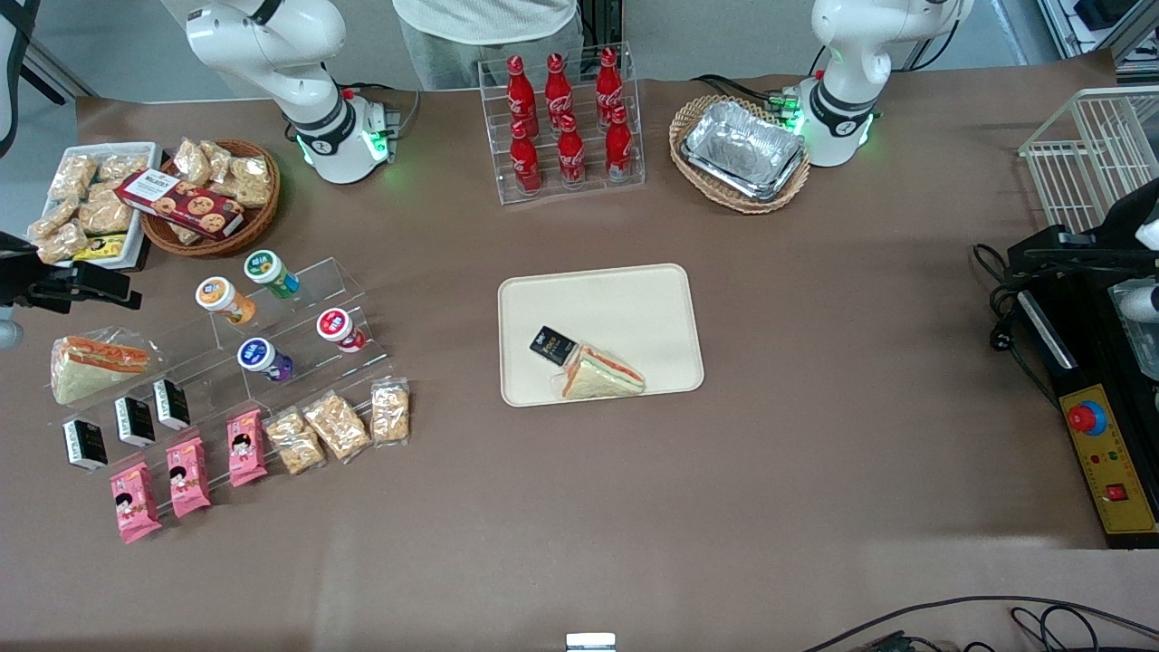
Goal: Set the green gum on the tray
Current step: 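Move the right gripper over the acrylic stand toward the green gum bottle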
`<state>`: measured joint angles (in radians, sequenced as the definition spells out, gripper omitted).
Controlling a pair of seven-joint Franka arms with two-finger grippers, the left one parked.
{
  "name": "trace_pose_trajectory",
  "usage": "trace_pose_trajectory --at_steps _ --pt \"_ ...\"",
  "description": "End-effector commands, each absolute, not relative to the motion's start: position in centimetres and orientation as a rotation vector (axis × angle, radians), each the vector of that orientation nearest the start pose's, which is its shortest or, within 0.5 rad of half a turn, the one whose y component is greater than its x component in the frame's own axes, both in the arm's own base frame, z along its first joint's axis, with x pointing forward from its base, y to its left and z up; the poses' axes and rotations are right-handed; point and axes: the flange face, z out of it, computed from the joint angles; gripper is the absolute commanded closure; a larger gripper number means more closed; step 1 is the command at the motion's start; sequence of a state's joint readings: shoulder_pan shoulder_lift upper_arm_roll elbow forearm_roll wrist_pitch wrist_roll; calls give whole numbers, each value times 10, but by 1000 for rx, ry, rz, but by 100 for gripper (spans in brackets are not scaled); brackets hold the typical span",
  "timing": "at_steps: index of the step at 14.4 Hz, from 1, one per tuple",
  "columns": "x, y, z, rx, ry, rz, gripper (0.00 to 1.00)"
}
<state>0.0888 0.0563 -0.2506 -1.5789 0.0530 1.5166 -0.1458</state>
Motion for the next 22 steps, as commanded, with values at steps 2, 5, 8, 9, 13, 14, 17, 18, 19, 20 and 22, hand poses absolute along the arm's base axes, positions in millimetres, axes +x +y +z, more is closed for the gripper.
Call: trace_pose_trajectory --at_steps 2,5,8,9,13,14,17,18,19,20,22 --pt "546 -82 590 -3072 31 168 0" --pt "549 -82 589 -3074 22 153 0" --pt "536 -78 579 -3064 24 161 0" --pt "521 -77 568 -3055 19 132 0" --pt "453 -48 537 -3070 60 13 0" --pt "443 -33 532 -3091 90 13 0" --pt "430 -12 517 -3105 99 11 0" --pt "429 -11 512 -3105 96 0 0" --pt "428 -10 504 -3106 91 -1 0" --pt "428 -10 499 -3108 91 -1 0" --pt "426 -9 484 -3116 85 -11 0"
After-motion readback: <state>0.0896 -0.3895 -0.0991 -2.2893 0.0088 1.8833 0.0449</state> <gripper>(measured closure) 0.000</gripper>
